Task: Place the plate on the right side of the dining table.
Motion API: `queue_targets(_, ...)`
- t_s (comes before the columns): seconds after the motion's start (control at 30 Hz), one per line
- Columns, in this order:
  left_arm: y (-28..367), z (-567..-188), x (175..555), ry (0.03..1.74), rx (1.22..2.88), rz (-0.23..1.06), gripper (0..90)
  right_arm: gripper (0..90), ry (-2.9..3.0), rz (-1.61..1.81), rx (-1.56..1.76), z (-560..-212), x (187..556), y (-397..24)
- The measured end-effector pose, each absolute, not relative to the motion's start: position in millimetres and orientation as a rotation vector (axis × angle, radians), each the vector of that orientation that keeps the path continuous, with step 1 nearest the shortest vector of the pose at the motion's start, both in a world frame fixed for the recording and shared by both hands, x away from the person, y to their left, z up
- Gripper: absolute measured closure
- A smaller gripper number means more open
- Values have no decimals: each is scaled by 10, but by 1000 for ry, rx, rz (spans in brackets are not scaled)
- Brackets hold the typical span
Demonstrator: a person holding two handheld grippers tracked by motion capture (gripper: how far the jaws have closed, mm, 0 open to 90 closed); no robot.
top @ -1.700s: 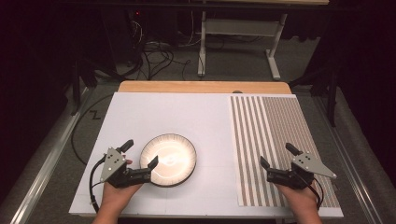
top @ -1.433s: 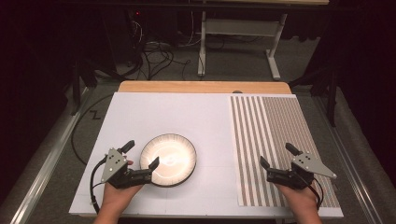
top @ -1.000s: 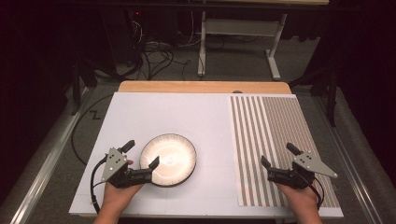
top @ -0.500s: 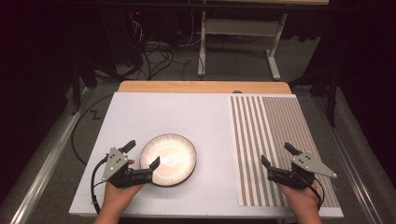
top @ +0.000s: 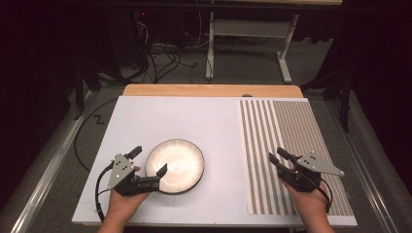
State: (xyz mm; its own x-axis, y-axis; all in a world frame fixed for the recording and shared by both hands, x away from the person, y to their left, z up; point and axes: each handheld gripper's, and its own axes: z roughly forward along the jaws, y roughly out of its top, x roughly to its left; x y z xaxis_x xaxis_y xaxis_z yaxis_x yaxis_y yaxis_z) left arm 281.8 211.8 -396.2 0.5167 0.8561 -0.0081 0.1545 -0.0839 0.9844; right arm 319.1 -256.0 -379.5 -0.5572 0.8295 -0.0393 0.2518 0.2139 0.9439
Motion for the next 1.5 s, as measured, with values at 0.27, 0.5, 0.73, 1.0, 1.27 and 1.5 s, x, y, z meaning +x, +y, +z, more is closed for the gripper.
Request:
queue_targets(0.27, 2121, -3954, 2810, 888, 1562, 737, 2, 684, 1995, 1339, 953, -3752, 3297, -2379)
queue_targets(0.5, 2138, -3945, 2807, 888, 1552, 732, 2, 726, 2040, 1359, 895, -3737, 3380, -2157)
queue_targets(0.73, 2144, -3936, 2799, 881, 1549, 736, 2, 792, 2083, 1396, 860, -3744, 3453, -1915)
queue_targets(1.0, 2171, -3916, 2792, 882, 1525, 732, 2, 900, 2135, 1415, 808, -3771, 3514, -1685)
queue_targets(1.27, 2223, -3853, 2783, 888, 1515, 738, 2, 900, 2202, 1421, 766, -3828, 3564, -1475)
queue_targets(1.5, 2264, -3779, 2791, 894, 1525, 761, 2, 900, 2235, 1449, 789, -3901, 3584, -1310)
